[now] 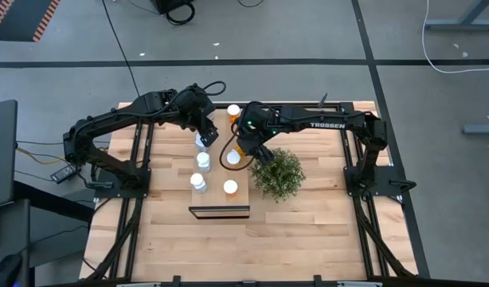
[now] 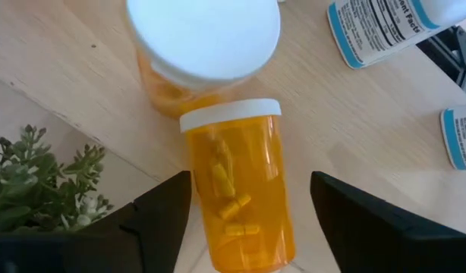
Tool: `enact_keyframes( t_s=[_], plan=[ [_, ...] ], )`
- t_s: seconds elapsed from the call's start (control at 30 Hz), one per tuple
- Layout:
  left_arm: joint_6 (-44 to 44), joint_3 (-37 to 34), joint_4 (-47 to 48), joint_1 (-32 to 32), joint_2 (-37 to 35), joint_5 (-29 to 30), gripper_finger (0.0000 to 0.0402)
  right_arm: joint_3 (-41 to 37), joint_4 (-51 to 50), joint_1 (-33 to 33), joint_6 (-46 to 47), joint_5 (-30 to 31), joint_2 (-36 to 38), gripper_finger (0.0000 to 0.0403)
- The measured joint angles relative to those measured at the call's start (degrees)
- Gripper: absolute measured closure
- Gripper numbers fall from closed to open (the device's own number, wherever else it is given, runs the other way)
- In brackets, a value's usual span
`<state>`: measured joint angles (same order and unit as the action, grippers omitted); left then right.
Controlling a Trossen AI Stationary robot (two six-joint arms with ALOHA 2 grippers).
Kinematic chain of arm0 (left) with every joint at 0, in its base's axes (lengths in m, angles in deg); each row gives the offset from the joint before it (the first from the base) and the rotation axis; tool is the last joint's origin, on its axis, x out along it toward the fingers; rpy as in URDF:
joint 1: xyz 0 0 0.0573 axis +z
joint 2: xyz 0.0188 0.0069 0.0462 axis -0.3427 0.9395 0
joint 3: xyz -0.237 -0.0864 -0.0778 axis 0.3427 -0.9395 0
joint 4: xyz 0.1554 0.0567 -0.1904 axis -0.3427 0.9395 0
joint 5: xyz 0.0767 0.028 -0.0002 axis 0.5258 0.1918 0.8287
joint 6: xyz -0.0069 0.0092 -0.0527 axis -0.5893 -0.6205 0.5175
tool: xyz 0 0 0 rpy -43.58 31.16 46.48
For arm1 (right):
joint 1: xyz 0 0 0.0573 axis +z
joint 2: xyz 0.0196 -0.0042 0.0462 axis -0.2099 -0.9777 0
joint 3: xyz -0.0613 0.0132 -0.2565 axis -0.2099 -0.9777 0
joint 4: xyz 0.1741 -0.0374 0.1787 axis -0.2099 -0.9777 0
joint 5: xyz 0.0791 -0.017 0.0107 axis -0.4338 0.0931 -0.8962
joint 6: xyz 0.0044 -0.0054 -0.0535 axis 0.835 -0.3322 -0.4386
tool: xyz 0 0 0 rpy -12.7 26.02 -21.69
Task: Pick and place medicine bottles onto shelf by color
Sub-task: Put the orange pill bottle on the shelf aligned with the other orange pill bottle
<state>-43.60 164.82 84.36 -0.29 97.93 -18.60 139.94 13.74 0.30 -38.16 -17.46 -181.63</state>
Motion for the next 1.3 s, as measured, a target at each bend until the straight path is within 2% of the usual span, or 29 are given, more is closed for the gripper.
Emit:
enact_keyframes(
  t_s=[0.27,0.4,0.83,0.93,1.1,1.3],
  plan=[
    [0.0,0.0,0.0,0.0,0.0,0.0,0.026,-1.6,0.5,0.0,0.6,-0.9,0.0,0.0181],
    [0.0,0.0,0.0,0.0,0.0,0.0,0.0258,-2.9,0.9,0.0,3.2,-1.2,0.2,0.0199],
    [-0.1,0.0,0.0,0.0,0.0,0.0,0.0262,0.7,1.5,-3.4,16.4,0.0,-0.1,0.0201],
    [0.0,0.0,0.0,0.0,0.0,0.0,0.026,1.1,2.3,-5.0,22.6,-3.3,-0.1,0.0201],
    [0.0,0.0,0.4,0.0,0.0,0.0,0.0266,1.1,4.5,-7.5,29.1,-13.0,-0.1,0.0201],
    [-0.1,0.0,1.1,0.0,-1.1,0.0,0.0267,1.1,7.0,-9.1,31.2,-15.9,1.9,0.0201]
  ],
)
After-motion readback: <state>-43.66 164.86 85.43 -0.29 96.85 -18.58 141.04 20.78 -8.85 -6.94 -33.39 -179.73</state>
